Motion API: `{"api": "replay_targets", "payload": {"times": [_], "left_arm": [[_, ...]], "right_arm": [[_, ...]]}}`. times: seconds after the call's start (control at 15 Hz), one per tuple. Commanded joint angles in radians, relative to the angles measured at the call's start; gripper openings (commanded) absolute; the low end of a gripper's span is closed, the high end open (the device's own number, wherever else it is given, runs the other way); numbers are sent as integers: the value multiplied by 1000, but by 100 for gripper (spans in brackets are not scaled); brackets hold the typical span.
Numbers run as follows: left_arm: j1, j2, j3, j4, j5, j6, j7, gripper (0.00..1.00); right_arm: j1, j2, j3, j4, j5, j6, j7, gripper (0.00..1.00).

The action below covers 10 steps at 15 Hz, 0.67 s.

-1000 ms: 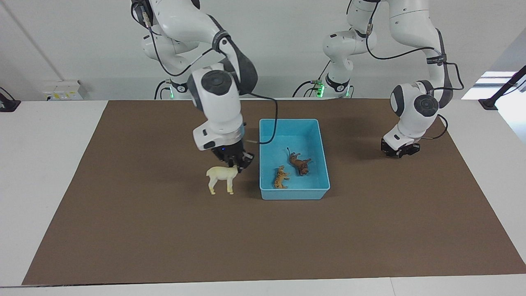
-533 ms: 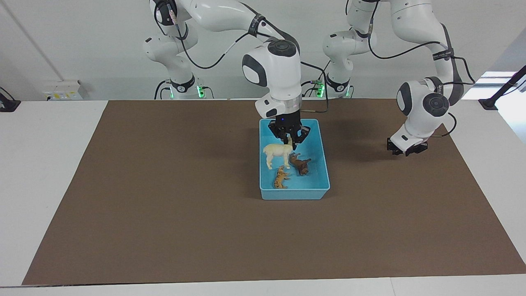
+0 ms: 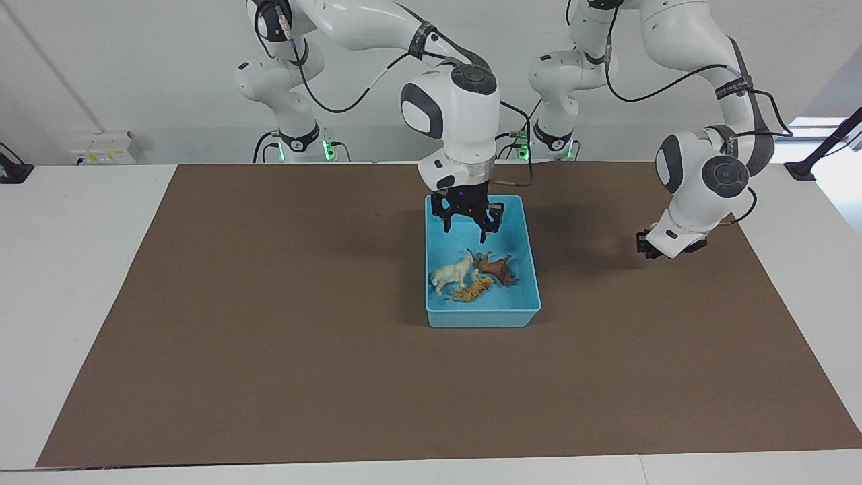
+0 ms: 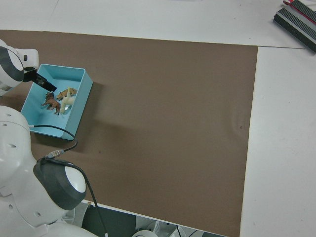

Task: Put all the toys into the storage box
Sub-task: 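Release the horse with the right gripper while the left gripper lifts the panda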

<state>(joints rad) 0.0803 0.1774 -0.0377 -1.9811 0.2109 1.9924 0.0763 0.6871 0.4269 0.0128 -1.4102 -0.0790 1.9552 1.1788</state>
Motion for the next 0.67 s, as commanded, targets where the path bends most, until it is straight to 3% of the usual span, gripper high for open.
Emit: {"api": "replay_targets", "payload": {"times": [0.0,0.13,0.33,0.47,0.6], "left_arm": [[-81,33,1,115,-59,-128,-134,0],[-147,65,-1,224,-111,-217,-293,0],[-270,98,1,321,-235,-225,-618,0],[-348,112,-1,340,-277,-158,-848,0],[-423,112,-1,308,-291,-13,-1005,0]], "right_arm": [[-107,-19,1,11,-19,-21,-170,100],[-211,-43,1,-24,-9,-24,-415,100],[-319,-60,1,-27,-7,-41,-589,100],[-385,-95,1,-27,-5,-59,-661,100],[-451,-137,1,-27,-4,-68,-715,100]]}}
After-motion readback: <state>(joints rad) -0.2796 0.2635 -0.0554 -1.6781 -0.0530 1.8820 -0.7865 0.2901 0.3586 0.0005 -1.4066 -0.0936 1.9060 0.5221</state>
